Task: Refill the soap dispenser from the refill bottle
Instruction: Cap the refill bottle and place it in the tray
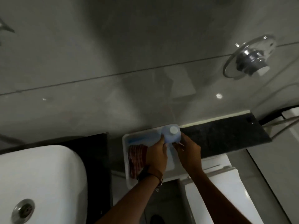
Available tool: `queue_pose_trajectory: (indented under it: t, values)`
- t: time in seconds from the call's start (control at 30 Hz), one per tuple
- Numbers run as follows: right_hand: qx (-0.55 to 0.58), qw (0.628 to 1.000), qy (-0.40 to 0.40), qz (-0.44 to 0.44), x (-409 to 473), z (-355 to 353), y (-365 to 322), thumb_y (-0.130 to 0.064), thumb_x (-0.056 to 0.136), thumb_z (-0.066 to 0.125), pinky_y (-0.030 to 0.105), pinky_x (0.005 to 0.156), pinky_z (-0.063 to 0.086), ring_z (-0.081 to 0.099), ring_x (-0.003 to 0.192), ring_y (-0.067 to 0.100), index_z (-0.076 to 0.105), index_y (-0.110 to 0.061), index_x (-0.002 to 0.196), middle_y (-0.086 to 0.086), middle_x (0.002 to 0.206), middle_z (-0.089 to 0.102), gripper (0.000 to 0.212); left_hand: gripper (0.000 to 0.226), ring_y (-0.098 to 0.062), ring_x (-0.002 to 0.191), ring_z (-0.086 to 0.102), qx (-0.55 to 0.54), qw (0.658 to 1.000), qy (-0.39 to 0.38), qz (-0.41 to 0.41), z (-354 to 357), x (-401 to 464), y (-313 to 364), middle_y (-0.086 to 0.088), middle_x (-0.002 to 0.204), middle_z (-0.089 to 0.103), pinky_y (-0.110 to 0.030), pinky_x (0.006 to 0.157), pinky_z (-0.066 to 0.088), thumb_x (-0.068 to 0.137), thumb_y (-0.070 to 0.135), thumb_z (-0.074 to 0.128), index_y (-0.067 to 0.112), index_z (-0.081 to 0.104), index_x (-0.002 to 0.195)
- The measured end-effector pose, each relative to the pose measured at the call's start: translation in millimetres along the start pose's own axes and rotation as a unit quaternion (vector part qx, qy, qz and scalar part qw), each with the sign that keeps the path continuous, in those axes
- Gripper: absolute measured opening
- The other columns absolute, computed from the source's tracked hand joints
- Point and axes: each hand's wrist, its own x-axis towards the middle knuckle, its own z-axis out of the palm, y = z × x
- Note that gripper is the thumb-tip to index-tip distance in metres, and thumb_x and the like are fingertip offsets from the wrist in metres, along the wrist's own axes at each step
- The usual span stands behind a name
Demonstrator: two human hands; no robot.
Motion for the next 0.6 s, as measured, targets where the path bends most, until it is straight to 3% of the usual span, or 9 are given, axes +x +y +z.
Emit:
queue_pose_trajectory:
  t: [0.1,0.2,0.27,0.33,0.37,0.43,0.5,0.6]
  values:
    - [0.024,0.999,0.001,0.036,22,10,25,-0.005,0.1,0.067,0.002,0.088,0.049,0.068,0.115,0.012,0.064,-0.007,0.135,0.008,0.127,0.073,0.035,0.04,-0.027,0.119,0.063,-0.025,1.0,0.0,-0.001,24,21,-13,-0.011,0.129,0.068,-0.038,0.105,0.049,0.102,0.022,0.051,0.017,0.053,0.142]
    - [0.011,0.999,-0.015,0.048,39,18,39,-0.01,0.1,0.068,0.006,0.087,0.05,0.067,0.115,0.008,0.062,-0.014,0.139,-0.002,0.125,0.072,0.04,0.043,-0.029,0.111,0.066,-0.02,1.0,0.022,0.001,38,33,-24,-0.013,0.123,0.07,-0.039,0.1,0.053,0.101,0.02,0.054,0.017,0.051,0.143]
    - [0.002,0.998,-0.016,0.067,46,24,46,-0.006,0.101,0.066,0.007,0.093,0.048,0.064,0.121,0.014,0.059,-0.002,0.14,0.009,0.129,0.069,0.04,0.041,-0.03,0.108,0.068,-0.021,0.999,0.047,0.001,44,38,-28,-0.014,0.12,0.072,-0.031,0.095,0.051,0.1,0.018,0.056,0.015,0.054,0.141]
    - [-0.01,0.998,-0.008,0.069,46,29,51,-0.008,0.101,0.066,-0.002,0.09,0.043,0.061,0.119,0.014,0.057,-0.001,0.14,0.012,0.131,0.067,0.04,0.039,-0.03,0.103,0.07,-0.016,0.998,0.064,0.004,46,41,-31,-0.015,0.116,0.074,-0.024,0.088,0.046,0.1,0.018,0.057,0.013,0.056,0.139]
    - [-0.005,0.997,-0.012,0.072,44,29,50,-0.01,0.101,0.066,0.001,0.091,0.044,0.062,0.12,0.015,0.057,-0.003,0.14,0.012,0.134,0.067,0.041,0.039,-0.03,0.103,0.07,-0.012,0.998,0.062,0.01,45,41,-31,-0.015,0.115,0.074,-0.024,0.087,0.047,0.1,0.019,0.056,0.014,0.056,0.139]
    - [-0.013,0.998,-0.011,0.057,40,28,47,-0.014,0.1,0.068,0.018,0.1,0.049,0.065,0.122,0.018,0.058,-0.009,0.14,0.009,0.134,0.068,0.042,0.041,-0.028,0.104,0.069,0.004,0.999,0.042,0.019,42,41,-31,-0.015,0.117,0.073,-0.029,0.089,0.052,0.101,0.021,0.054,0.015,0.053,0.142]
    - [-0.032,0.998,0.019,0.055,34,29,44,-0.019,0.098,0.071,0.029,0.1,0.053,0.064,0.118,0.011,0.057,-0.016,0.142,-0.004,0.132,0.066,0.046,0.042,-0.026,0.105,0.069,0.009,0.999,0.027,0.015,36,39,-32,-0.014,0.117,0.073,-0.031,0.09,0.053,0.102,0.023,0.053,0.016,0.051,0.143]
    - [-0.048,0.99,0.095,0.094,7,41,34,-0.027,0.096,0.067,0.035,0.096,0.058,0.064,0.109,0.006,0.057,-0.027,0.133,-0.013,0.123,0.063,0.038,0.04,-0.014,0.09,0.068,0.083,0.995,0.06,-0.004,22,24,-49,-0.006,0.105,0.074,-0.017,0.073,0.047,0.103,0.033,0.047,0.022,0.053,0.141]
